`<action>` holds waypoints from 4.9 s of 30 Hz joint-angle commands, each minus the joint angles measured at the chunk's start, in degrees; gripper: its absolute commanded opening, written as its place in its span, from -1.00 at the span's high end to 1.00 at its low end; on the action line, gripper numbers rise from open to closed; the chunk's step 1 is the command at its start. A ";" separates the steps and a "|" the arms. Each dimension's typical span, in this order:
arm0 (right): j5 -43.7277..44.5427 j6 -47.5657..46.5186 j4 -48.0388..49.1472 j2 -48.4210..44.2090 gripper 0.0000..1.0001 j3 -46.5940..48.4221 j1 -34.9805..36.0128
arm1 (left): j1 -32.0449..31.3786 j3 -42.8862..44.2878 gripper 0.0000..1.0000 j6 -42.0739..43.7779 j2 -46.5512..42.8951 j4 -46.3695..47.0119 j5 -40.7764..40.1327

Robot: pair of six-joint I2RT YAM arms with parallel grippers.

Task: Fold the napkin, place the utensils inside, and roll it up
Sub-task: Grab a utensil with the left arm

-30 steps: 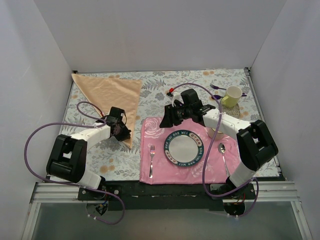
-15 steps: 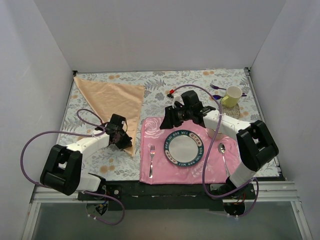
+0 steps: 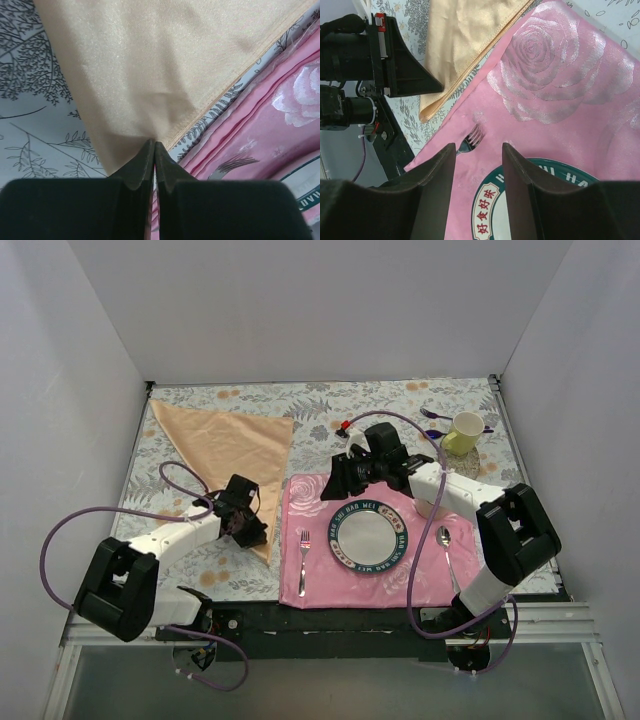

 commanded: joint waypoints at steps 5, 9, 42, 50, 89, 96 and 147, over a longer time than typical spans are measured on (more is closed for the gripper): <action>-0.67 -3.22 0.56 3.08 -0.21 4.77 4.35 | 0.83 14.92 0.01 8.28 -4.57 -4.04 -10.70; -1.71 -3.84 -0.51 11.87 -0.28 14.43 11.30 | 12.24 19.16 0.09 14.09 -1.32 0.79 -4.50; -8.40 -8.85 -15.62 34.82 0.68 33.35 25.29 | 49.09 51.31 1.00 11.29 51.93 30.52 13.65; -9.82 -9.55 -19.40 37.37 0.67 35.81 25.55 | 49.27 58.35 1.00 12.07 58.63 29.12 11.71; 26.66 -9.12 -27.40 -16.59 -0.35 11.82 -14.09 | -11.99 94.13 -0.30 24.91 71.72 3.54 -26.34; 25.44 -9.64 -26.08 -18.62 -0.35 7.95 -14.70 | -13.22 92.27 -0.40 30.96 69.00 7.58 -28.01; 15.06 -9.03 -24.33 -22.83 -0.34 4.34 -16.72 | -12.43 68.39 0.63 103.22 61.27 20.14 17.00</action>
